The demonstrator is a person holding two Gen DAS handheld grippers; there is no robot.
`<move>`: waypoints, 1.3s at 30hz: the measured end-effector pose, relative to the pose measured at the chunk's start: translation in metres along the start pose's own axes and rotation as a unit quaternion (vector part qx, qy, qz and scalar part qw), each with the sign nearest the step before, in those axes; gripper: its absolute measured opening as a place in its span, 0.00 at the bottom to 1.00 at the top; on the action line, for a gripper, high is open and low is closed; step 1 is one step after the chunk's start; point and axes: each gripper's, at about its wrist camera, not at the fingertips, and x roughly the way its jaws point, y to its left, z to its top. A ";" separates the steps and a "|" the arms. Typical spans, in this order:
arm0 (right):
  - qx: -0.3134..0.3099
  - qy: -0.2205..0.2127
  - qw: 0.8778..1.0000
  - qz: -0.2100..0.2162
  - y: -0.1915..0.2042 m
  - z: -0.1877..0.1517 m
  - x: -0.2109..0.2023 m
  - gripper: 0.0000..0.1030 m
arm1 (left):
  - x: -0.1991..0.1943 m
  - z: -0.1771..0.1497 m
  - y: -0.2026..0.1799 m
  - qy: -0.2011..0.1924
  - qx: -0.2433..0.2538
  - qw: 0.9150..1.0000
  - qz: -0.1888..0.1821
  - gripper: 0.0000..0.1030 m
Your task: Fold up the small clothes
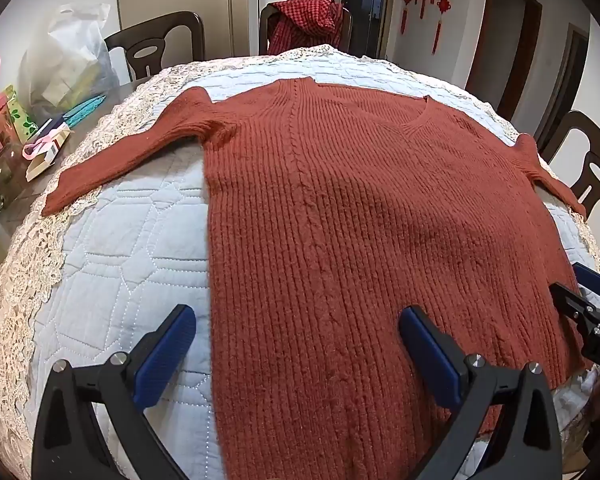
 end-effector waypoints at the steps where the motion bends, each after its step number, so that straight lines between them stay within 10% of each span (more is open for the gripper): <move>1: 0.000 0.000 1.000 0.000 0.000 0.000 0.000 0.75 | 0.000 0.000 -0.001 -0.001 0.002 1.000 0.002 1.00; 39: 0.000 -0.004 1.000 -0.001 -0.001 0.000 -0.001 0.75 | 0.000 0.000 -0.002 -0.006 0.002 1.000 0.000 1.00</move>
